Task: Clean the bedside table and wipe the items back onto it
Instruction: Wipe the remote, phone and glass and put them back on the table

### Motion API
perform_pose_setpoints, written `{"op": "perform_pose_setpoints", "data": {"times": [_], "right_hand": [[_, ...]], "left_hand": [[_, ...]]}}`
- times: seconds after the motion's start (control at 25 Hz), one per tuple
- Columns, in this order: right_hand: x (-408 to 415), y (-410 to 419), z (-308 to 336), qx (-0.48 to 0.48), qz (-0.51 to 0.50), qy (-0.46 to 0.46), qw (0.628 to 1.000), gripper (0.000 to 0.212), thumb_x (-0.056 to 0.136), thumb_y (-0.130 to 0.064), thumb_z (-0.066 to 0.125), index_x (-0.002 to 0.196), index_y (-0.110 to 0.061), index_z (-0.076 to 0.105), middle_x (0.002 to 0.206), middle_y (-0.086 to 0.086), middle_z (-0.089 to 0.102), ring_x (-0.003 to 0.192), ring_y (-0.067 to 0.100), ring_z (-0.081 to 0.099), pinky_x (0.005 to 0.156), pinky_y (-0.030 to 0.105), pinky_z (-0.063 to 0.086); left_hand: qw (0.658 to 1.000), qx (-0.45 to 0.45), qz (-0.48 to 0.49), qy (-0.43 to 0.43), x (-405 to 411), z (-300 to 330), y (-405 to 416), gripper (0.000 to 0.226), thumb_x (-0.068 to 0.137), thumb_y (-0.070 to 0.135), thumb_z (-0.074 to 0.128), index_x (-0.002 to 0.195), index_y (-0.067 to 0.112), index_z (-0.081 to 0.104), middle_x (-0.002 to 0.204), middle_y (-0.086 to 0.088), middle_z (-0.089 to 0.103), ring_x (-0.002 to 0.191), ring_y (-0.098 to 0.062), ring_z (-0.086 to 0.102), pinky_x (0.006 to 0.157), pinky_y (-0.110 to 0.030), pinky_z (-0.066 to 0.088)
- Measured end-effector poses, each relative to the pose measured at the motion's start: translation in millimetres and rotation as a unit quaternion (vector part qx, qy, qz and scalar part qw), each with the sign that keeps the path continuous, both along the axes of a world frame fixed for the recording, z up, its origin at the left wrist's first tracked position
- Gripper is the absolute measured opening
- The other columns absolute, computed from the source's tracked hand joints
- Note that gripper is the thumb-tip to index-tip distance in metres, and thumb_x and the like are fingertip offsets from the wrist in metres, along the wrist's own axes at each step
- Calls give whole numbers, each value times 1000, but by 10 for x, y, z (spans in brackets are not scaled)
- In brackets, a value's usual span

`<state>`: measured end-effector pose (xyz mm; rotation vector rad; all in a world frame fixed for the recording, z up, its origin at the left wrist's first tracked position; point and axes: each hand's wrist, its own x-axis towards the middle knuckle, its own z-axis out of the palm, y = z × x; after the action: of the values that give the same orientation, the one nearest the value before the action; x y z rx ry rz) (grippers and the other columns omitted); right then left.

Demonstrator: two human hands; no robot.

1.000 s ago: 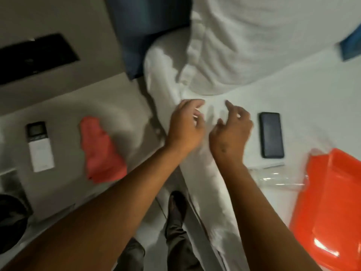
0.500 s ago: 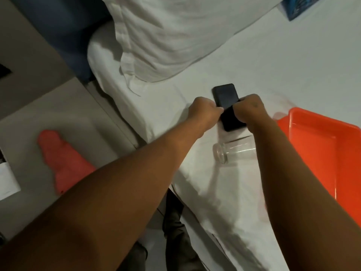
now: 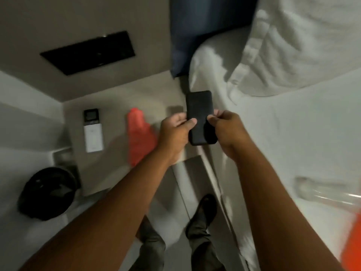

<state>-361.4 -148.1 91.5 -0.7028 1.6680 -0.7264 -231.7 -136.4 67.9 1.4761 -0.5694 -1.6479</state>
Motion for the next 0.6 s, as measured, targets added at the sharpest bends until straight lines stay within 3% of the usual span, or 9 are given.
{"op": "perform_pose_setpoints", "data": {"times": [0.12, 0.2, 0.28, 0.32, 0.4, 0.48, 0.6], "right_hand": [[969, 13, -400, 61, 65, -30, 996, 7, 98, -7, 57, 94, -9, 62, 100, 20, 71, 91, 36, 68, 92, 54, 58], [1436, 127, -695, 77, 95, -45, 991, 5, 97, -7, 57, 99, -11, 59, 103, 20, 68, 90, 32, 66, 91, 51, 57], [1767, 229, -1033, 28, 167, 82, 982, 22, 95, -19, 60, 116, -12, 58, 116, 21, 64, 102, 36, 63, 95, 46, 52], [1894, 266, -1190, -19, 231, 182, 956, 35, 93, -27, 60, 124, -13, 55, 122, 21, 59, 109, 39, 58, 97, 45, 49], [2047, 272, -1421, -98, 341, 346, 869, 56, 89, -40, 59, 138, -19, 42, 130, 21, 48, 114, 42, 49, 95, 49, 46], [2148, 231, -1629, -95, 392, 381, 832, 68, 91, -41, 56, 150, -25, 24, 134, 22, 42, 113, 44, 50, 90, 52, 49], [2136, 244, -1738, -59, 350, 278, 893, 61, 101, -36, 42, 157, -31, 18, 135, 24, 46, 108, 46, 60, 90, 47, 51]], "left_hand": [[998, 33, 38, -36, 948, -244, 229, 17, 94, -2, 57, 101, 9, 67, 99, -14, 71, 83, -20, 70, 83, -38, 57], [992, 54, 75, -86, 1436, -434, 420, 19, 92, -4, 58, 100, 11, 67, 101, -15, 70, 86, -24, 69, 87, -40, 56], [980, 81, 121, -134, 1834, -665, 627, 21, 90, -4, 60, 103, 11, 68, 103, -15, 70, 91, -29, 70, 89, -42, 56], [974, 101, 140, -148, 2014, -784, 730, 20, 90, -1, 62, 104, 11, 69, 104, -13, 71, 96, -31, 71, 91, -44, 57], [967, 127, 156, -156, 2263, -969, 883, 20, 91, 5, 64, 108, 12, 70, 104, -8, 74, 100, -28, 72, 92, -46, 58], [965, 129, 171, -148, 2406, -1086, 985, 19, 91, 7, 65, 104, 19, 71, 99, -1, 75, 96, -20, 73, 90, -44, 60], [966, 127, 183, -133, 2439, -1190, 1039, 23, 92, 6, 63, 112, 16, 69, 105, -3, 74, 98, -19, 72, 90, -41, 59]]}}
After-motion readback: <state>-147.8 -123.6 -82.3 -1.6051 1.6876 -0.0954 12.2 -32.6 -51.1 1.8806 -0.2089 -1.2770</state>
